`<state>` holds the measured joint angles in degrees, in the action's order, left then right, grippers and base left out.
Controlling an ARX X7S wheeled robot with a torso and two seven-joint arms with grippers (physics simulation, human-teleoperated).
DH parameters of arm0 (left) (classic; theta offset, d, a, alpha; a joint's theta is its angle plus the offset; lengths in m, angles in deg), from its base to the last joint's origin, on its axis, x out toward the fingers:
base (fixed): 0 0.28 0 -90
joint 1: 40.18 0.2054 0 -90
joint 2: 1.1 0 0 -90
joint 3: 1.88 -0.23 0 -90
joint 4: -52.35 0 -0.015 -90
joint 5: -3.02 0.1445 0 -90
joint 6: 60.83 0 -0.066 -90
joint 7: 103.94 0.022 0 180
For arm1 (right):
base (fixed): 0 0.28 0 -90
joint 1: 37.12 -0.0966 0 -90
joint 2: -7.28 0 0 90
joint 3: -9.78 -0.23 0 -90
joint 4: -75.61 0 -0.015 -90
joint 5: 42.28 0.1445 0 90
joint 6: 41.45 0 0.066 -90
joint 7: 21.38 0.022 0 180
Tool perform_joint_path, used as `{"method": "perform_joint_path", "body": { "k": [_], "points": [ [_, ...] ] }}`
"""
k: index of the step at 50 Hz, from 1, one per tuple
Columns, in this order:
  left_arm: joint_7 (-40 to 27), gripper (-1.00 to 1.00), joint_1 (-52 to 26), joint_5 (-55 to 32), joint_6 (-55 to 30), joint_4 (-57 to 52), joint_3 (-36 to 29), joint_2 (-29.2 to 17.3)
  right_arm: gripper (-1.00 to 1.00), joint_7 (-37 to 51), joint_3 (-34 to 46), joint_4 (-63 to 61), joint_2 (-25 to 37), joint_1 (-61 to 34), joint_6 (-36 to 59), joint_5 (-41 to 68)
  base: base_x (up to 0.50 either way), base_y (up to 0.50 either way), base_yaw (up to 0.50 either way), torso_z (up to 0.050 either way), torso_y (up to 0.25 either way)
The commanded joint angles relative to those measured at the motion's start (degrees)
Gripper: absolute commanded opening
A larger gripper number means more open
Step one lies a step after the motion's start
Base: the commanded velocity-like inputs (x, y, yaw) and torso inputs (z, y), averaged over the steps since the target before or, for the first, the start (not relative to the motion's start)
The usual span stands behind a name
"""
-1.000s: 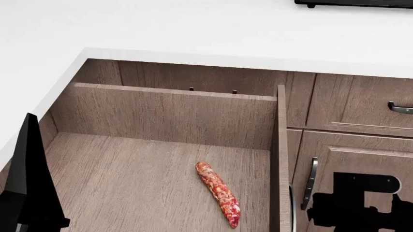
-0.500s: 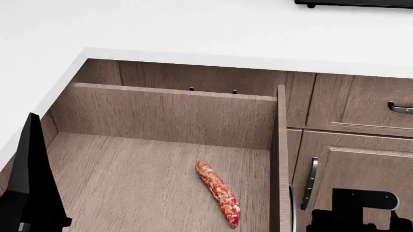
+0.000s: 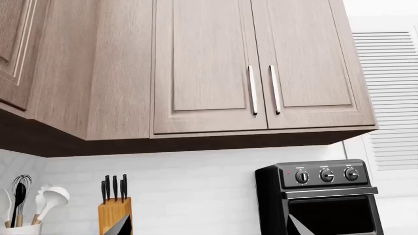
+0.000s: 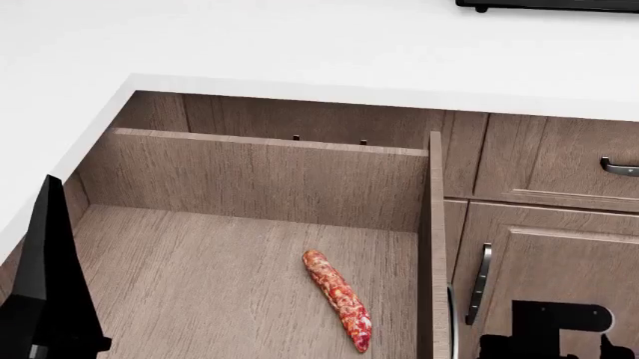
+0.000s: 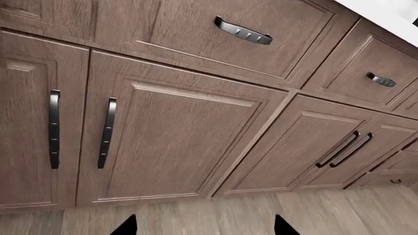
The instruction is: Close the right drawer.
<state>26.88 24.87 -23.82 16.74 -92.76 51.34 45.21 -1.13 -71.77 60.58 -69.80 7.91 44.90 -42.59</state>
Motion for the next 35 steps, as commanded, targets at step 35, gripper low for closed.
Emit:
{"method": "perform_joint_path", "body": {
  "k": [35],
  "points": [
    [-0.31, 1.0, -0.23, 0.13, 0.31, 0.1, -0.66, -0.23, 1.0, -8.01, 4.01, 0.0, -1.68, 0.73, -0.11, -0.04, 0.0, 0.0, 0.0, 0.0, 0.0]
  ]
}}
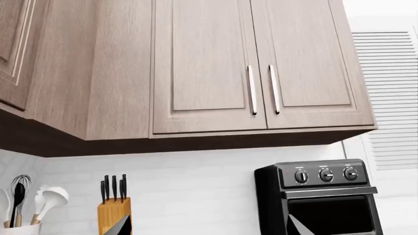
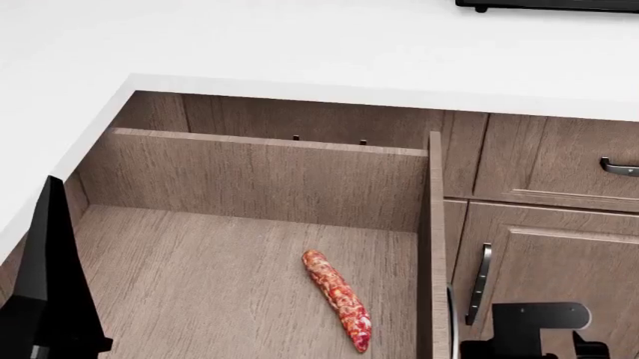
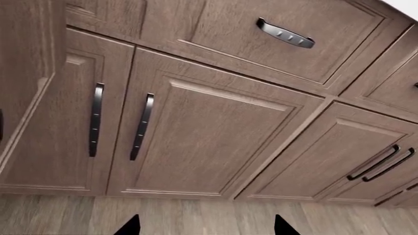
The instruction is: Close the right drawer.
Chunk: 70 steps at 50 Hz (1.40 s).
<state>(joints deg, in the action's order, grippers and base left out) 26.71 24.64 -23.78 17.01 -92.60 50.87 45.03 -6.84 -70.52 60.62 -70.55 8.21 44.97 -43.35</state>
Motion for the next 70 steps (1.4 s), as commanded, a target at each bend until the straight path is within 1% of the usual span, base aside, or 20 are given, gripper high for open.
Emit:
{"method": "perform_joint_path", "body": {
  "k": [1, 30, 40, 49, 58, 60, 63, 70],
  "points": [
    [-0.21, 1.0, 0.03, 0.08, 0.01, -0.18, -0.18, -0.11, 1.0, -2.65, 2.9, -0.03, -0.98, 0.46, -0.26, 0.69, 0.0, 0.0, 0.0, 0.0, 0.0],
    [-0.36, 1.0, -0.26, -0.12, 0.27, -0.02, -0.36, -0.3, 1.0, -3.69, 6.95, -0.03, -3.78, -0.64, -0.1, 0.29, 0.0, 0.0, 0.0, 0.0, 0.0],
    [-0.54, 1.0, -0.14, -0.05, 0.33, -0.32, -0.48, -0.49, 1.0, -4.08, 9.46, -0.03, -5.33, -0.89, 0.13, -0.19, 0.0, 0.0, 0.0, 0.0, 0.0],
    [-1.05, 1.0, 0.09, -0.07, 0.12, -1.17, -0.51, -0.9, 1.0, -4.49, 13.24, -0.03, -7.29, -1.93, 0.46, -0.93, 0.0, 0.0, 0.0, 0.0, 0.0],
    [-1.15, 1.0, -0.39, -0.23, 0.07, -1.58, -0.49, -0.95, 1.0, -4.95, 14.93, -0.03, -7.52, -2.54, 0.89, -0.19, 0.0, 0.0, 0.0, 0.0, 0.0],
    [-1.18, 1.0, -0.37, -0.31, 0.25, -1.56, -0.39, -1.06, 1.0, -7.75, 16.25, -0.03, -7.9, -2.48, 0.83, -0.48, 0.0, 0.0, 0.0, 0.0, 0.0],
    [-1.11, 1.0, -0.29, -0.67, 0.75, -1.39, -0.15, -1.23, 1.0, -9.72, 18.1, -0.03, -8.36, -2.61, 0.3, -1.01, 0.0, 0.0, 0.0, 0.0, 0.0],
    [-1.07, 1.0, -0.26, -0.72, 1.1, -1.24, -0.21, -1.31, 1.0, -11.88, 20.16, -0.03, -8.95, -2.65, -0.95, -0.69, 0.0, 0.0, 0.0, 0.0, 0.0]
  ]
}}
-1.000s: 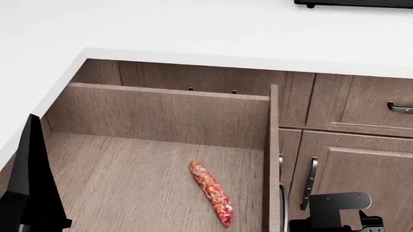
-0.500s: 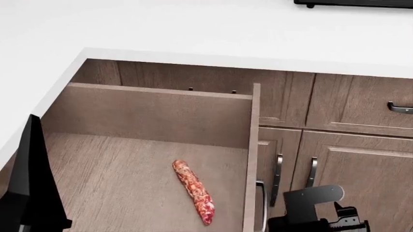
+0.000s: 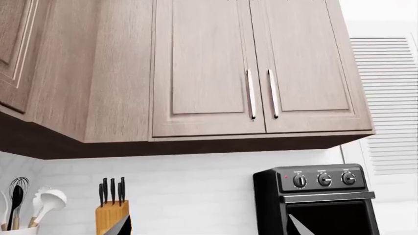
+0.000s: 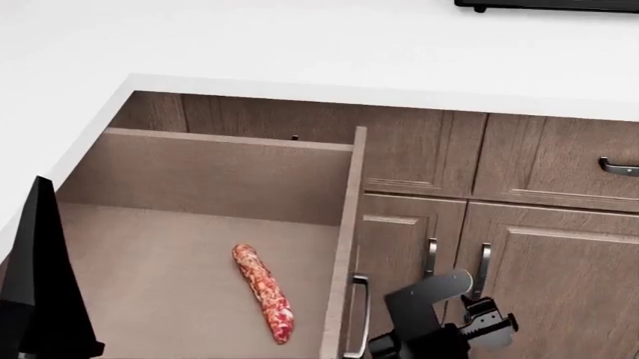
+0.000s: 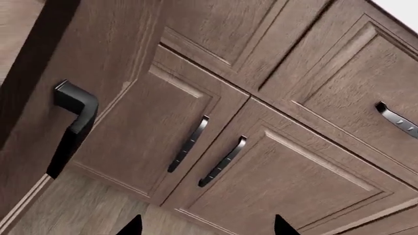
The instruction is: Close the right drawer.
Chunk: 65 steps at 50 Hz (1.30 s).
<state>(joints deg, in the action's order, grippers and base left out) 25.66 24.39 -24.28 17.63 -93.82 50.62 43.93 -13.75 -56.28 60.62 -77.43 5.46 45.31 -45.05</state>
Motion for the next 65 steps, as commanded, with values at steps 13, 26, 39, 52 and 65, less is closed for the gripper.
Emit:
{"method": "perform_joint_path", "body": {
  "k": [13, 26, 39, 52, 65],
  "points": [
    [-0.28, 1.0, 0.04, -0.15, 0.49, -0.31, -0.26, -0.41, 1.0, -7.94, 10.2, -0.04, -3.3, 0.0, -2.31, 0.69, 0.0, 0.0, 0.0, 0.0, 0.0],
    [-0.25, 1.0, -0.08, -0.23, 0.79, 0.35, -0.42, -0.36, 1.0, -11.42, 16.96, -0.03, -4.6, -2.0, -2.19, 0.67, 0.0, 0.0, 0.0, 0.0, 0.0],
    [-0.74, 1.0, 0.23, -0.48, 1.05, -0.24, -0.23, -0.93, 1.0, -14.86, 29.51, -0.06, -5.26, -2.51, -4.21, 7.22, 0.0, 0.0, 0.0, 0.0, 0.0],
    [-1.1, 1.0, -0.01, -0.67, 0.98, -0.67, -0.54, -1.34, 1.0, -13.72, 39.72, -0.05, -5.25, -3.07, -4.38, 15.94, 0.0, 0.0, 0.0, 0.0, 0.0],
    [-0.51, 1.0, -0.56, -0.61, 1.63, 0.8, -0.78, -0.75, 1.0, -13.0, 47.62, -0.32, -5.28, -3.23, -5.19, 22.38, 0.0, 0.0, 0.0, 0.0, 0.0]
  ]
}}
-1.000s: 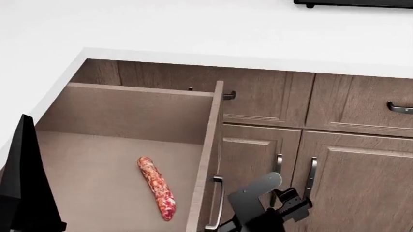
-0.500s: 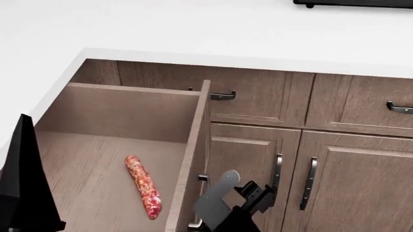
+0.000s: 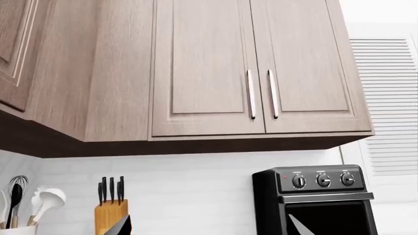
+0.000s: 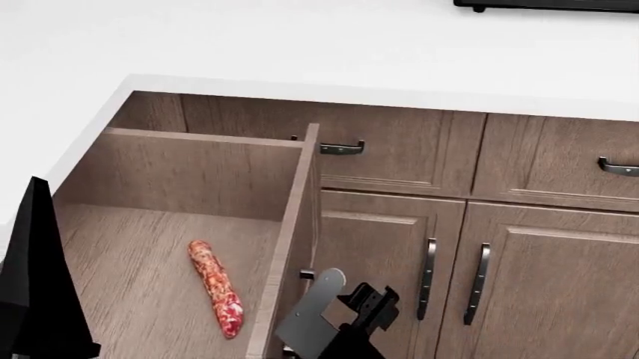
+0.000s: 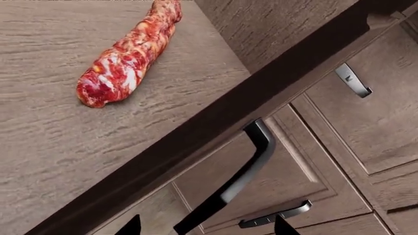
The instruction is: Close the right drawer.
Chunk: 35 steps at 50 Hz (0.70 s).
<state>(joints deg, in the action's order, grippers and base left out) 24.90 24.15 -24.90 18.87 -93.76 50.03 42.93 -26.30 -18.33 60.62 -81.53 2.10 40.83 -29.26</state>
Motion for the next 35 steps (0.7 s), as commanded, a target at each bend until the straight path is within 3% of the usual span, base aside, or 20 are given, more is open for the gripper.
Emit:
{"method": "perform_joint_path", "body": {
  "k": [1, 14, 35],
  "points": [
    [0.18, 1.0, -0.32, 0.04, 0.31, 0.57, -0.22, 0.22, 1.0, -0.35, 10.79, -0.53, -1.18, 0.05, -0.75, 7.49, 0.0, 0.0, 0.0, 0.0, 0.0],
    [-1.42, 1.0, 0.5, -0.41, 0.11, -1.88, 0.25, -1.37, 1.0, 0.64, 20.79, -3.89, -1.19, -1.0, 0.03, 14.23, 0.0, 0.0, 0.0, 0.0, 0.0],
    [-1.48, 1.0, -0.12, -1.37, 1.75, -0.77, 0.51, -1.91, 1.0, 2.53, 25.61, -14.73, -1.19, -2.8, 4.55, 15.9, 0.0, 0.0, 0.0, 0.0, 0.0]
  ]
}}
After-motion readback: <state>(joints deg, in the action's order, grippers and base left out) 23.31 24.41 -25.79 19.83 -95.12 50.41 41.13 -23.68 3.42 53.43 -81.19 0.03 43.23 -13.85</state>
